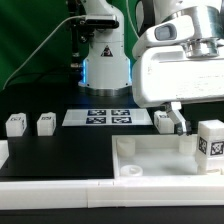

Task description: Assemble one leg

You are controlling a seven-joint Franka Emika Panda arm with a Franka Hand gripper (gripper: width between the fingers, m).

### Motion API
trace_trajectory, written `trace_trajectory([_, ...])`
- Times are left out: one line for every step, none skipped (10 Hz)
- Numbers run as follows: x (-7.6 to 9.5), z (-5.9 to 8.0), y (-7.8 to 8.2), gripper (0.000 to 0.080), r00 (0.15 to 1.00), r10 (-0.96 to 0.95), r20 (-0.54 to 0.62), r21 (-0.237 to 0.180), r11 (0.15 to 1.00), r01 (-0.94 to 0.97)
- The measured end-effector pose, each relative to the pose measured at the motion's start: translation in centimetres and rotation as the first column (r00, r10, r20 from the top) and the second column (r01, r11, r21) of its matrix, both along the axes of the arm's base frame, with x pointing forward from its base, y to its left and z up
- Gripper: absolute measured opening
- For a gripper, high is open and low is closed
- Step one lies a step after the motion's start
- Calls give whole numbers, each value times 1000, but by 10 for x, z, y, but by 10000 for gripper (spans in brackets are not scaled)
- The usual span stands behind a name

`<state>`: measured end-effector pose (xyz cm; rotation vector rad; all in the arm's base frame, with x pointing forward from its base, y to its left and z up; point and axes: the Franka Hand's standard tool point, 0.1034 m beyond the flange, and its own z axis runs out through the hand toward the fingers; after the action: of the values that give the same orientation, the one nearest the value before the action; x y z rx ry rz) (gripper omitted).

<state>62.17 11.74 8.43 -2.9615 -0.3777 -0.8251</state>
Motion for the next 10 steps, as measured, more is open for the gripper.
trace_trajectory([0, 0, 0, 646, 1000, 0, 0, 0, 1000, 0])
trace_trajectory([0, 0, 0, 646, 1000, 0, 0, 0, 1000, 0])
trace_trajectory([-1, -1, 1, 649, 1000, 2, -17, -1, 1000, -2])
trace_trajectory([-2, -1, 2, 649, 998, 5, -57, -4, 1000, -5])
trace_trajectory([2, 3, 1, 649, 998, 4, -68, -4, 1000, -5])
trace_trajectory([2, 3, 2, 649, 995, 5, -102, -6, 1000, -6])
trace_trajectory([-1, 3, 8, 649, 975, 2, -222, -8, 1000, -3])
trace_trajectory([0, 5, 13, 649, 954, 4, -300, -11, 1000, -8])
trace_trajectory([-5, 4, 15, 649, 912, 4, -410, -19, 1000, -13])
trace_trajectory([-6, 4, 17, 649, 870, 3, -494, -25, 1000, -18])
